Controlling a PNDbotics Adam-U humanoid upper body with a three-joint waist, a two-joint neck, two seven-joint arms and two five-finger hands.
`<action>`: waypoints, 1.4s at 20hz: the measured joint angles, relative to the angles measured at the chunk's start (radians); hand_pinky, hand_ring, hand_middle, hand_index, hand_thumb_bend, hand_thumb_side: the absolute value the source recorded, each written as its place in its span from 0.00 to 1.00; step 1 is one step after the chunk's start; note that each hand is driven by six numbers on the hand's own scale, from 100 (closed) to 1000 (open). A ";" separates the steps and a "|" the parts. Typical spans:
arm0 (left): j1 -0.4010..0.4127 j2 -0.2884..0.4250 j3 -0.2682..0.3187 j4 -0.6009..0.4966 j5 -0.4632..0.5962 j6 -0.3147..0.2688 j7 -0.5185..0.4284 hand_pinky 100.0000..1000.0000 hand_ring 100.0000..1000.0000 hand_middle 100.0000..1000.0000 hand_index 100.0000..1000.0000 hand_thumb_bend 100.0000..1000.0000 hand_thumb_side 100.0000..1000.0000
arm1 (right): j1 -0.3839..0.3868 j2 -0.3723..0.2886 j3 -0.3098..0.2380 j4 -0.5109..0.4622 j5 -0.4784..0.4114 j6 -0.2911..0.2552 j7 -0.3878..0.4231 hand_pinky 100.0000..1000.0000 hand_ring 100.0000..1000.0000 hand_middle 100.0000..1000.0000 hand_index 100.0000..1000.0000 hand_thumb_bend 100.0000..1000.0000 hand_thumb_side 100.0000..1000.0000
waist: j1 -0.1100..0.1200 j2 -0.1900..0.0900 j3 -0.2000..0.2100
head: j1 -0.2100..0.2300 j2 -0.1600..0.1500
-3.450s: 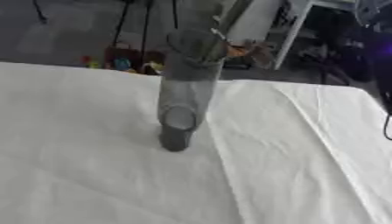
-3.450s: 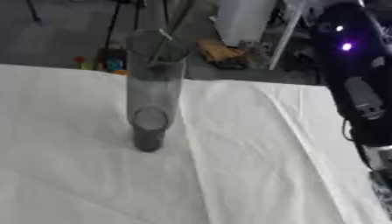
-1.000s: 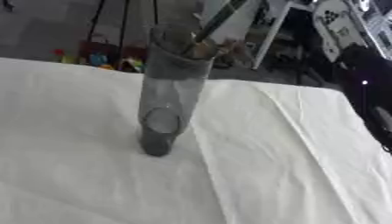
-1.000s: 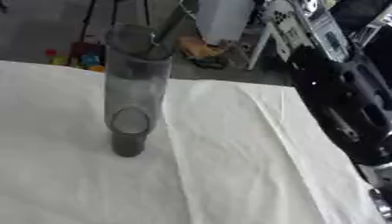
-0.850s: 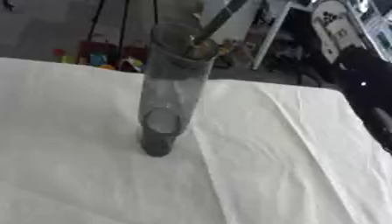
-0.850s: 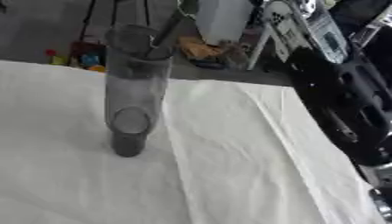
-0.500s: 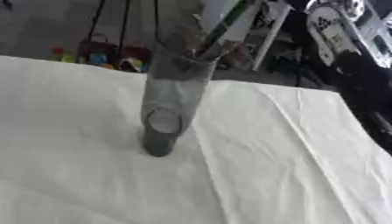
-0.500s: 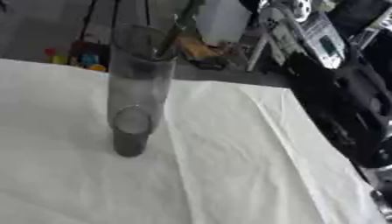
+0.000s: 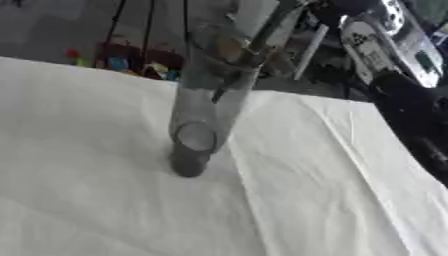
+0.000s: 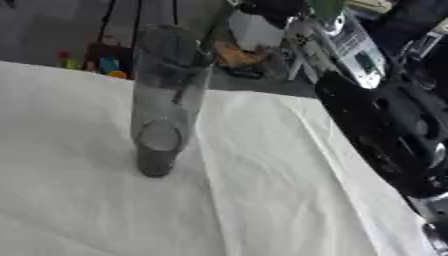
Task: Arrange flowers into the vase.
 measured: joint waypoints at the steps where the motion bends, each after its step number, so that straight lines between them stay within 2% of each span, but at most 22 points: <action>1: 0.000 0.000 0.000 0.000 0.000 0.000 0.000 0.74 0.65 0.69 0.84 0.01 0.90 | -0.002 0.003 0.001 0.002 -0.001 0.006 0.002 0.00 0.00 0.00 0.00 0.00 0.00 | 0.000 0.001 0.001 | 0.002 0.000; 12: -0.004 -0.001 0.000 0.000 -0.003 0.001 -0.001 0.75 0.65 0.69 0.84 0.01 0.90 | -0.007 0.028 0.024 0.017 0.027 0.032 0.024 0.00 0.00 0.00 0.00 0.00 0.00 | 0.000 0.013 0.009 | 0.008 -0.010; 20: -0.008 -0.009 0.000 0.000 -0.007 0.002 -0.002 0.75 0.65 0.69 0.84 0.00 0.90 | -0.008 0.032 0.030 0.023 0.086 0.024 0.018 0.00 0.00 0.00 0.13 0.00 0.00 | 0.000 0.017 0.008 | 0.008 -0.010; 21: -0.008 -0.009 0.000 0.000 -0.007 0.002 -0.002 0.75 0.65 0.69 0.84 0.00 0.90 | -0.008 0.032 0.030 0.023 0.092 0.023 0.020 0.00 0.05 0.01 0.19 0.00 0.00 | 0.000 0.018 0.008 | 0.008 -0.010; 24: -0.008 -0.009 0.000 0.000 -0.007 0.002 -0.003 0.75 0.65 0.69 0.85 0.00 0.90 | -0.008 0.032 0.030 0.023 0.119 0.023 0.040 0.00 0.15 0.11 0.28 0.00 0.00 | 0.000 0.018 0.008 | 0.009 -0.010; 25: -0.008 -0.009 0.000 0.000 -0.007 0.002 -0.003 0.75 0.65 0.69 0.85 0.00 0.90 | -0.008 0.032 0.030 0.023 0.133 0.024 0.049 0.00 0.21 0.18 0.33 0.00 0.00 | 0.000 0.018 0.007 | 0.010 -0.010; 28: -0.009 -0.009 0.000 0.000 -0.007 0.003 -0.003 0.75 0.65 0.69 0.85 0.00 0.90 | -0.008 0.032 0.033 0.023 0.164 0.035 0.089 0.00 0.28 0.25 0.40 0.00 0.03 | 0.000 0.019 0.007 | 0.012 -0.010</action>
